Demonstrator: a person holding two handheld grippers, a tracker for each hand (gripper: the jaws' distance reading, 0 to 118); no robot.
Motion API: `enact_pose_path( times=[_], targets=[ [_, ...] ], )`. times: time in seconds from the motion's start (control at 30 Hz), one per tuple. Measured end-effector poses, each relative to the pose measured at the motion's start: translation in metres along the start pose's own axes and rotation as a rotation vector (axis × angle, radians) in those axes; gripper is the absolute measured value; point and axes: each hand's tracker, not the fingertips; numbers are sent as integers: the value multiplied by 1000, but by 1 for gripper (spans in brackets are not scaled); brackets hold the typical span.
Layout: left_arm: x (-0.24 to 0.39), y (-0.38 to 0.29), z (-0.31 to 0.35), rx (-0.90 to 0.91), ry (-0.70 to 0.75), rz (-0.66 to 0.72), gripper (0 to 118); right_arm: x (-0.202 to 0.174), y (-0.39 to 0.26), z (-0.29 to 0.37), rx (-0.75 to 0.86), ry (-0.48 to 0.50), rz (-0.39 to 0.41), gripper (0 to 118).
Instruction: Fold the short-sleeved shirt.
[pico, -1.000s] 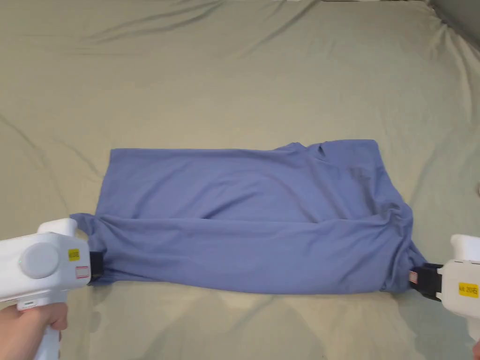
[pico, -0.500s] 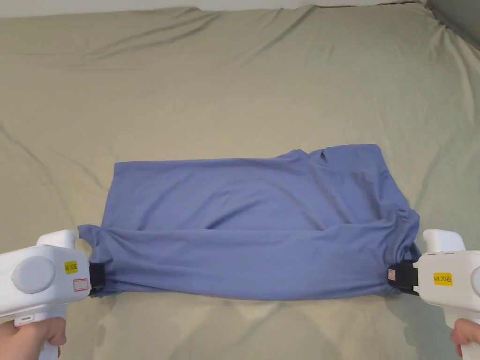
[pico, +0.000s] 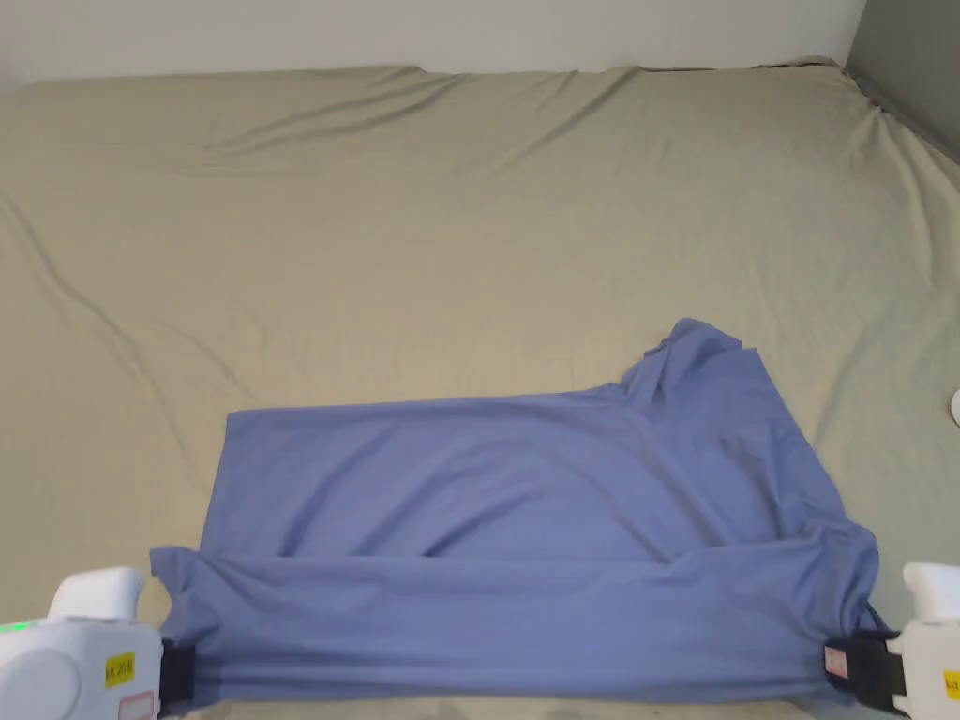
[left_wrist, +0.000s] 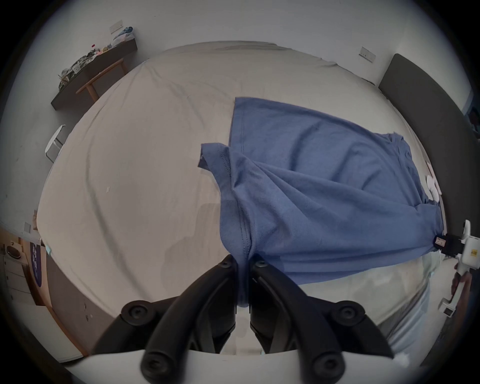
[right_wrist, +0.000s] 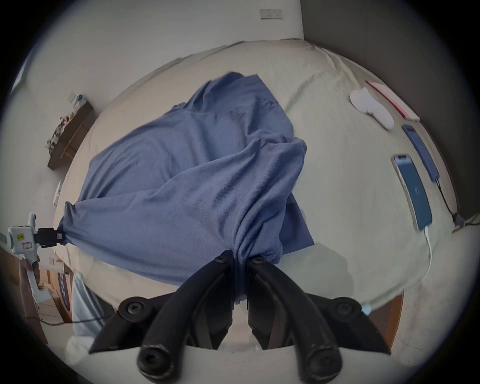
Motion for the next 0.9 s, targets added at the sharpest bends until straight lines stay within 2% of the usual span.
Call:
enact_pose_path(
  times=[0.17,0.27,0.3,0.33,0.37,0.4,0.43,0.53,0.57,0.6,0.63,0.67,0.7,0.73,0.83,0.9],
  targets=[
    [-7,-31,1,-46,5,8,7,2,-32,2,-46,-8,7,7],
    [-12,-28,-1,-32,-34,46,7,4,-30,3,-33,-9,-29,7],
    [-15,-26,0,-30,-45,57,20,4,-28,4,-37,-12,-36,15],
    [-17,-25,1,-27,-34,50,57,3,-27,8,-32,-35,-28,38],
    [-26,-19,1,-30,-21,51,99,2,-27,15,3,-59,21,74],
    [-30,-18,5,-43,18,37,118,4,-26,21,39,-60,50,104],
    [-34,-15,17,23,8,49,111,5,-23,33,90,-71,14,106],
    [-38,9,36,113,25,77,110,11,-5,60,145,-26,-51,106],
    [-38,20,38,137,16,78,109,10,4,64,155,-24,-44,106],
    [-36,31,39,157,16,85,105,7,11,67,211,-19,-39,96],
    [-35,42,34,181,9,93,92,4,17,69,247,-27,-33,73],
    [-33,53,33,216,-25,94,69,1,26,67,258,-51,-30,35],
    [-31,65,30,230,-52,94,13,-2,35,65,267,-76,-32,0],
    [-27,76,24,213,-59,93,0,-4,40,65,310,-97,-65,0],
    [-18,115,2,232,-29,70,0,-10,57,53,270,-43,-62,0],
    [-4,138,-12,241,-64,91,2,-18,73,47,261,-60,-43,0]
  ],
)
